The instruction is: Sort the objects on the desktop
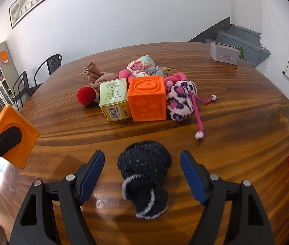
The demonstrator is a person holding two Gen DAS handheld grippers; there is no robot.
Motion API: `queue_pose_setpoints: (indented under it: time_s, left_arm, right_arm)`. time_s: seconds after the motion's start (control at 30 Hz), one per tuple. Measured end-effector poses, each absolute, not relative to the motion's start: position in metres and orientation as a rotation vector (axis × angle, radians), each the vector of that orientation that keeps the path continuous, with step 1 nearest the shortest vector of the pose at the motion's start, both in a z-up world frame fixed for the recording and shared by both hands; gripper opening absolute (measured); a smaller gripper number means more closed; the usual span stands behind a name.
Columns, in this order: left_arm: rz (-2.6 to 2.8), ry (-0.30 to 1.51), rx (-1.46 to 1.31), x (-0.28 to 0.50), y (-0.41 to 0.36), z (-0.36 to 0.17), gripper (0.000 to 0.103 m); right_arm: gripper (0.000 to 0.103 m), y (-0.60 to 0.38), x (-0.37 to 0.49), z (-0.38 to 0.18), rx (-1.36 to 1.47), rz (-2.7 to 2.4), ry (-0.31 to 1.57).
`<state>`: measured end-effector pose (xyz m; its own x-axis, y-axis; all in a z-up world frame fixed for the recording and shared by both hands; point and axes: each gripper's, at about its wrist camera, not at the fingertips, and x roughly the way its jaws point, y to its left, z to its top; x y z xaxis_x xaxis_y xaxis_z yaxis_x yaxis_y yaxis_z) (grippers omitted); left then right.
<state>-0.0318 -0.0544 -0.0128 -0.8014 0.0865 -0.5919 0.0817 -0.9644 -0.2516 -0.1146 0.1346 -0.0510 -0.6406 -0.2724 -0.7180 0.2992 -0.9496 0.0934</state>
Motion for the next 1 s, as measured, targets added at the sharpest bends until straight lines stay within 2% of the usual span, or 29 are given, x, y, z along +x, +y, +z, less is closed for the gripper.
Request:
queue_pose_setpoints:
  time_s: [0.07, 0.13, 0.47, 1.0]
  left_arm:
    - [2.942, -0.421, -0.994, -0.032, -0.053, -0.013, 0.056]
    - [2.934, -0.420, -0.998, -0.032, -0.051, -0.014, 0.056]
    - [2.942, -0.409, -0.967, -0.027, -0.042, -0.010, 0.056]
    - [2.868, -0.341, -0.921, -0.012, 0.018, -0.001, 0.056]
  right_arm:
    - [0.058, 0.129, -0.114, -0.057, 1.148, -2.569, 0.091]
    - [0.054, 0.125, -0.109, -0.059, 1.140, -2.560, 0.127]
    - [0.052, 0.159, -0.073, -0.033, 1.019, -2.603, -0.029]
    - [0.053, 0.248, -0.022, 0.010, 0.835, -2.794, -0.118]
